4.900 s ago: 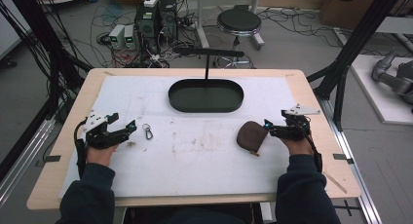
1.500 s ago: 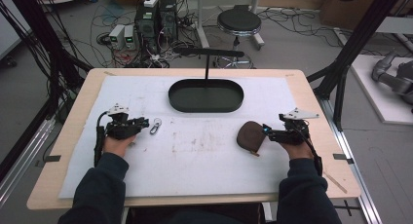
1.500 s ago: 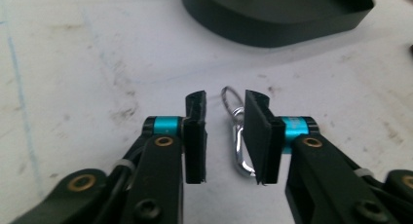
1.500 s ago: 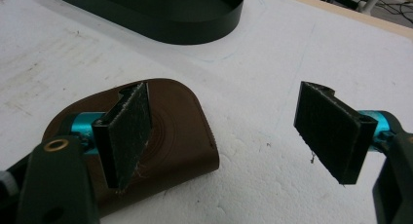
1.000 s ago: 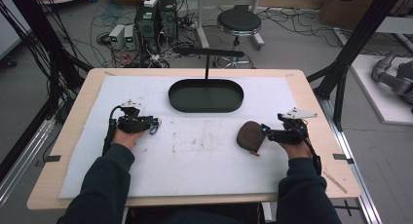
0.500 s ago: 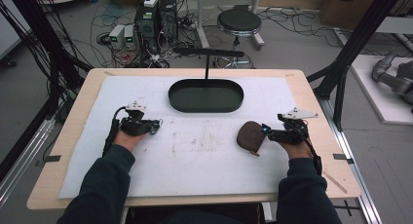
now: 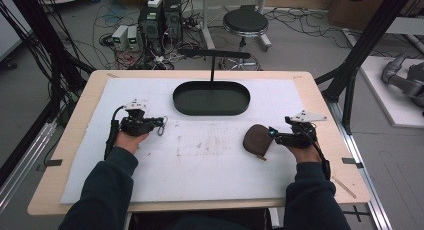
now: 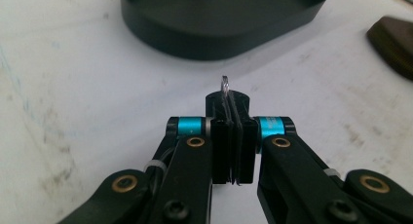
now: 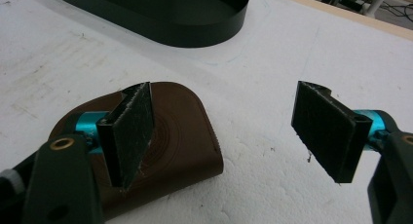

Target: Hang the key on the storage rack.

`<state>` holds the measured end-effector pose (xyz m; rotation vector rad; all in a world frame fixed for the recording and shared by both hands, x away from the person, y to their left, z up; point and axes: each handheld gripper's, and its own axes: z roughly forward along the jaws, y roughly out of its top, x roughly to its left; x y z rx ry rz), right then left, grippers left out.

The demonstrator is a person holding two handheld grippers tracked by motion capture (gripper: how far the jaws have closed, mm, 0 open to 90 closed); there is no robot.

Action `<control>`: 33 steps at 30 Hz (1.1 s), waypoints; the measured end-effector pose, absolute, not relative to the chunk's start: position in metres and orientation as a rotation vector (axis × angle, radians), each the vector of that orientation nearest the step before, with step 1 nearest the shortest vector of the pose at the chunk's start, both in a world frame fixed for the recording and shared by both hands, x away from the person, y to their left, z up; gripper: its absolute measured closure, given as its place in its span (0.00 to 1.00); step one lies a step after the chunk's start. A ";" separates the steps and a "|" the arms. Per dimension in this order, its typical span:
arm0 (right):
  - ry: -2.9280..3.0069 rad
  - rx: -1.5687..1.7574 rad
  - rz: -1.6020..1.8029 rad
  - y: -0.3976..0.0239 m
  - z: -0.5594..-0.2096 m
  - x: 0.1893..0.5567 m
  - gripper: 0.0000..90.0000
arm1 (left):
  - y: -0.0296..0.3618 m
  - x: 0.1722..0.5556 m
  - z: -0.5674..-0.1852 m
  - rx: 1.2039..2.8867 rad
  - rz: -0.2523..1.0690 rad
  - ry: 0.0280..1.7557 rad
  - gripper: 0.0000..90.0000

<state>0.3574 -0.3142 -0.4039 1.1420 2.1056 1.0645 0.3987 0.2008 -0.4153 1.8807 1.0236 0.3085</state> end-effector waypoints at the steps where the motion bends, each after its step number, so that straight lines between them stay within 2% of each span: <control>1: 2.105 1.141 1.066 -0.314 -0.404 0.357 0.27 | 0.199 0.400 -0.410 1.878 0.317 1.009 0.98; 8: 2.100 1.151 1.078 -0.315 -0.403 0.358 0.27 | 0.189 0.419 -0.373 1.814 0.359 0.950 0.98; 22: 2.093 1.165 1.097 -0.316 -0.403 0.359 0.27 | 0.160 0.485 -0.312 1.725 0.394 0.862 0.98; 33: 2.091 1.174 1.110 -0.319 -0.404 0.358 0.27 | 0.147 0.526 -0.306 1.742 0.411 0.887 0.98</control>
